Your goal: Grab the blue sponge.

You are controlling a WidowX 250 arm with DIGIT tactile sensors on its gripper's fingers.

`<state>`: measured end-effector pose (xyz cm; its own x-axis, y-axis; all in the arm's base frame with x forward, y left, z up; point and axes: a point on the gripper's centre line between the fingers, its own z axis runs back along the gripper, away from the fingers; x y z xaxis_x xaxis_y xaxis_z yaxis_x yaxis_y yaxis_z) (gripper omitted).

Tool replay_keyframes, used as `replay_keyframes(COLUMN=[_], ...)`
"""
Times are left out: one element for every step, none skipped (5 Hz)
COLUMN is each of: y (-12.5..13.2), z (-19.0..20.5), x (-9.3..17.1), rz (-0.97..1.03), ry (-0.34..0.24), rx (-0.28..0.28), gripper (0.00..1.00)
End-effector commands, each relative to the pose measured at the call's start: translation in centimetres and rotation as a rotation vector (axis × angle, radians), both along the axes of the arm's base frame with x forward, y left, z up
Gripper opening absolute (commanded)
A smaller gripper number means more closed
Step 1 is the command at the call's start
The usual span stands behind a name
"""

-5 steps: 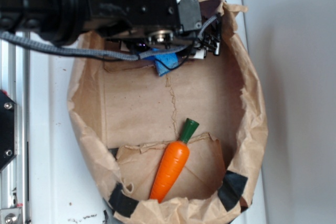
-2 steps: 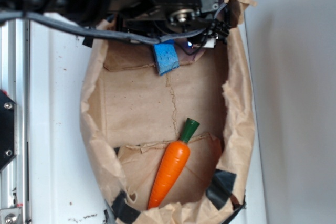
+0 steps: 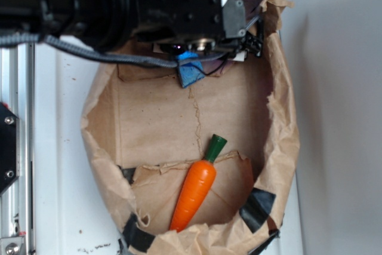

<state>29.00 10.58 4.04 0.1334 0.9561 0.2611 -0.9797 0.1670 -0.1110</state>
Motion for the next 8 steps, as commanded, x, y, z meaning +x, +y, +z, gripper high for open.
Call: replay_keyframes(y=[1.3, 1.3, 1.8, 2.0, 1.6, 0.1, -1.8, -3.4], z=[0.7, 1.8, 2.1, 2.6, 4.1, 7.6, 10.1, 10.6], x=[-2.7, -3.4, -4.3, -4.9, -4.7, -4.0, -2.3, -2.3], rz=[-0.008, -0.005, -0.015, -0.014, -0.040, -0.197, -0.389, -0.571], ry=[-0.055, -0.062, -0.061, -0.074, -0.085, -0.081, 0.004, 0.077], rx=[0.001, -0.024, -0.036, -0.048, -0.094, -0.183, -0.210, -0.243], gripper=[0.00, 0.00, 0.00, 0.00, 0.00, 0.00, 0.00, 0.00])
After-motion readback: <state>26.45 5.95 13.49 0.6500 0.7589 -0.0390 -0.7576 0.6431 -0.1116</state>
